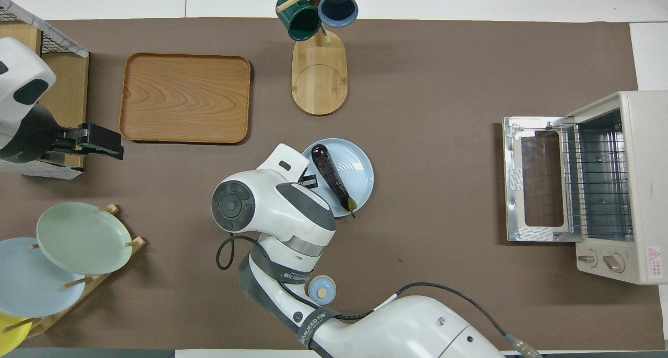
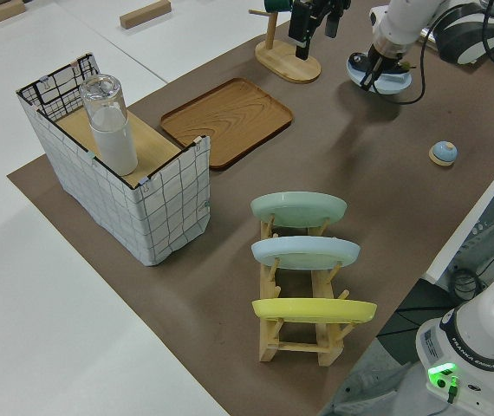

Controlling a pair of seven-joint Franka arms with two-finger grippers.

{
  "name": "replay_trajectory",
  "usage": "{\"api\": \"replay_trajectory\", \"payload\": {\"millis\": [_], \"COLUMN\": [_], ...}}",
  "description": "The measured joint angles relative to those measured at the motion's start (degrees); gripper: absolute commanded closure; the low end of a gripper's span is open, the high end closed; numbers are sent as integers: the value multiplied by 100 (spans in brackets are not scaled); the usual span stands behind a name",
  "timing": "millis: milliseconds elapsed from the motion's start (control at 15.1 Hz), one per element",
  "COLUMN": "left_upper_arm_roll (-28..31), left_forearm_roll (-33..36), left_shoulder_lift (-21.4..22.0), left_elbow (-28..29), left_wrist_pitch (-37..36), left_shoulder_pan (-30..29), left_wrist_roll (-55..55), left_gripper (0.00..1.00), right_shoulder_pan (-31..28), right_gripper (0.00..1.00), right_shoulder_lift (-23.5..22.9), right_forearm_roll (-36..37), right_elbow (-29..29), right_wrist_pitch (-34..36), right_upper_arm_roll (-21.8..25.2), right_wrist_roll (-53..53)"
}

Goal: Put eggplant into oven
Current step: 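Carry the plate with the eggplant toward the open oven with the right gripper, then push the plate into the oven with the right gripper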

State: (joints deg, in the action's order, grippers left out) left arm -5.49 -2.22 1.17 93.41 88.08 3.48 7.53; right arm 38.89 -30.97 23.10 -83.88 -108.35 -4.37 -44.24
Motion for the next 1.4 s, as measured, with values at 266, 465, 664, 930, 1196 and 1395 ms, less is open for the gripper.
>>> {"api": "replay_trajectory", "payload": {"millis": [266,465,664,930,1196,1395], "left_upper_arm_roll": [0,0,3,4,2,-1], "left_forearm_roll": [0,0,0,0,0,0], "left_shoulder_lift": [0,0,1,13,14,14], "left_elbow": [0,0,-1,-7,-7,-7], "left_wrist_pitch": [-82,-87,-87,-87,-87,-87], "left_shoulder_pan": [0,0,0,0,0,0], "left_wrist_roll": [0,0,0,3,3,3], "left_gripper": [0,0,0,0,0,0], "right_shoulder_pan": [-457,-910,-1646,-2393,-2737,-3171], "right_gripper": [100,100,100,100,100,100], "right_shoulder_lift": [201,708,1618,2441,2522,2522], "right_forearm_roll": [5,26,42,42,42,42], "right_elbow": [-197,-1098,-2153,-3058,-3362,-3398], "right_wrist_pitch": [524,392,91,-82,-248,-439], "right_upper_arm_roll": [13,29,38,39,33,36], "right_wrist_roll": [105,350,1150,1785,2010,2552]}}
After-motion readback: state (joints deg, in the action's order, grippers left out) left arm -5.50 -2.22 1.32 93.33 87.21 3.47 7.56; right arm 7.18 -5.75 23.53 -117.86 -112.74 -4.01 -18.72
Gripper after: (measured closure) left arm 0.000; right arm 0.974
